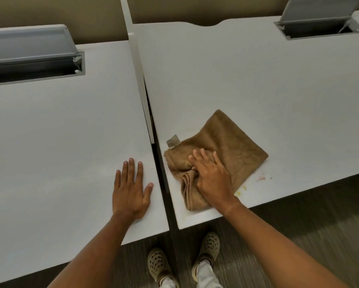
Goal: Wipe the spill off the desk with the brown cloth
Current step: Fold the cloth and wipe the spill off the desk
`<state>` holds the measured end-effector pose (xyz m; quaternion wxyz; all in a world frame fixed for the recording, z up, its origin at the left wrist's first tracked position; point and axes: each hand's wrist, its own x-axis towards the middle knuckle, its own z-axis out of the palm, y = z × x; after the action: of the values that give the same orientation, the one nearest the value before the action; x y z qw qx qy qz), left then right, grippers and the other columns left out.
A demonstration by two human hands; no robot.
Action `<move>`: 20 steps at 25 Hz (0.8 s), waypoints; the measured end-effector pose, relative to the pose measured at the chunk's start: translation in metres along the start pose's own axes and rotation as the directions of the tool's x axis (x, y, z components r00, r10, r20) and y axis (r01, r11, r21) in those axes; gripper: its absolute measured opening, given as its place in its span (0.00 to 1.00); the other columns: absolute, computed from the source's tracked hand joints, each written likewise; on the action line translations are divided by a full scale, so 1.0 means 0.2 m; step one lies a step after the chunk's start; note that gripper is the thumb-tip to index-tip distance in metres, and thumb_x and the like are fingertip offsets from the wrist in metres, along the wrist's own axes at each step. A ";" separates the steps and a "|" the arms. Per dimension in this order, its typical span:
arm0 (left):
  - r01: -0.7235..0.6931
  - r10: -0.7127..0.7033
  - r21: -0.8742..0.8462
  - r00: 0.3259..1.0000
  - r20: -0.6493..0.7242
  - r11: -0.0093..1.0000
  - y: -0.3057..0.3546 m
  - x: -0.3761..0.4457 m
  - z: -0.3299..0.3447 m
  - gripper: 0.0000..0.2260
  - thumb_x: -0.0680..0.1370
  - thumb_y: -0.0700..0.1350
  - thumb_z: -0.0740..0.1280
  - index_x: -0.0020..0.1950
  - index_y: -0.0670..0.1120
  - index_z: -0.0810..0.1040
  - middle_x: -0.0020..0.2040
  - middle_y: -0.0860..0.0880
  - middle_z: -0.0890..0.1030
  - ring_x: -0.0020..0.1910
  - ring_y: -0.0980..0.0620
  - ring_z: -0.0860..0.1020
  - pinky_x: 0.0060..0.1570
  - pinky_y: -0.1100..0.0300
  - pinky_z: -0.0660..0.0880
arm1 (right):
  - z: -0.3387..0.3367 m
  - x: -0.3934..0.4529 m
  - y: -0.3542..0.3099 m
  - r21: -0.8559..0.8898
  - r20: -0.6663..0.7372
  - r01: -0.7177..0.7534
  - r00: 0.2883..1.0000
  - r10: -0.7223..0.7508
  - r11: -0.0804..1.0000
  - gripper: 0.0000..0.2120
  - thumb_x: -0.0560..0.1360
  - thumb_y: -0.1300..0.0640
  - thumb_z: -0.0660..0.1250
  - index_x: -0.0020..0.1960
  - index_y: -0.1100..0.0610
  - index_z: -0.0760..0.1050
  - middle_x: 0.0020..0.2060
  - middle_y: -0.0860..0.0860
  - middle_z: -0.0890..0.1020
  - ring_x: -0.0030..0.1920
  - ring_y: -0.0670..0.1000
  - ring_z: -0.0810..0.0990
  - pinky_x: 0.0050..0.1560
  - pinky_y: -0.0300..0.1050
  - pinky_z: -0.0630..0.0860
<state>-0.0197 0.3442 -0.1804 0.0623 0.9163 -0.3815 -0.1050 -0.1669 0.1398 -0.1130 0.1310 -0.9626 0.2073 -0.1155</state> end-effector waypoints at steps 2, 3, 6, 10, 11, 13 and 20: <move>0.001 -0.001 -0.001 1.000 -0.009 1.000 0.00 0.00 0.00 0.34 0.79 0.64 0.40 0.80 0.47 0.41 0.80 0.44 0.40 0.79 0.46 0.39 0.77 0.45 0.44 | -0.07 0.03 0.09 -0.023 -0.001 -0.038 0.999 0.038 0.999 0.22 0.79 0.48 0.56 0.69 0.54 0.73 0.68 0.57 0.75 0.72 0.58 0.70 0.73 0.59 0.63; 0.001 -0.001 0.002 1.000 -0.009 1.000 0.00 0.00 0.00 0.34 0.79 0.64 0.40 0.80 0.47 0.41 0.80 0.44 0.40 0.79 0.46 0.39 0.77 0.45 0.45 | -0.12 0.06 0.14 -0.059 0.009 -0.095 0.995 0.096 0.994 0.25 0.79 0.43 0.55 0.72 0.52 0.70 0.72 0.59 0.71 0.74 0.59 0.65 0.75 0.59 0.58; -0.002 0.002 0.008 1.000 -0.007 1.000 0.01 0.01 0.00 0.34 0.78 0.64 0.40 0.80 0.47 0.41 0.80 0.44 0.40 0.79 0.46 0.39 0.77 0.45 0.45 | -0.20 0.13 0.37 -0.244 0.091 -0.318 0.933 0.348 0.916 0.35 0.75 0.31 0.51 0.78 0.45 0.55 0.78 0.61 0.55 0.77 0.65 0.52 0.75 0.63 0.44; 0.000 0.000 0.007 1.000 -0.006 1.000 0.00 0.01 0.00 0.34 0.79 0.63 0.42 0.80 0.47 0.41 0.80 0.44 0.41 0.79 0.46 0.39 0.77 0.45 0.45 | -0.16 0.07 0.46 -0.211 -0.032 -0.424 0.903 0.427 0.881 0.26 0.78 0.39 0.52 0.72 0.49 0.68 0.70 0.60 0.70 0.68 0.63 0.68 0.66 0.62 0.64; 0.002 -0.001 0.012 1.000 -0.003 1.000 0.00 0.01 0.00 0.34 0.79 0.63 0.42 0.80 0.47 0.41 0.80 0.44 0.41 0.79 0.46 0.39 0.77 0.45 0.45 | -0.16 0.06 0.46 -0.190 -0.081 -0.424 0.906 0.416 0.885 0.24 0.78 0.42 0.53 0.68 0.51 0.73 0.65 0.60 0.74 0.63 0.61 0.71 0.61 0.58 0.68; 0.000 0.000 0.010 1.000 0.001 1.000 0.00 0.01 0.00 0.34 0.79 0.63 0.42 0.80 0.47 0.41 0.80 0.44 0.41 0.79 0.46 0.39 0.77 0.46 0.44 | -0.17 0.06 0.45 -0.170 -0.158 -0.416 0.907 0.392 0.893 0.18 0.78 0.47 0.55 0.57 0.56 0.77 0.55 0.58 0.78 0.52 0.59 0.74 0.49 0.51 0.68; 0.000 0.000 -0.009 1.000 0.004 1.000 0.00 0.01 -0.01 0.34 0.79 0.63 0.43 0.80 0.46 0.42 0.80 0.43 0.42 0.79 0.47 0.39 0.77 0.45 0.44 | -0.26 -0.06 0.52 -0.190 -0.189 -0.507 0.859 0.476 0.841 0.08 0.78 0.55 0.62 0.45 0.58 0.73 0.48 0.58 0.77 0.46 0.58 0.72 0.44 0.51 0.66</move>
<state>-0.0184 0.3426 -0.1790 0.0656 0.9157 -0.3813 -0.1084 -0.2305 0.0420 -0.0967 0.0282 -0.8755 0.4680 -0.1174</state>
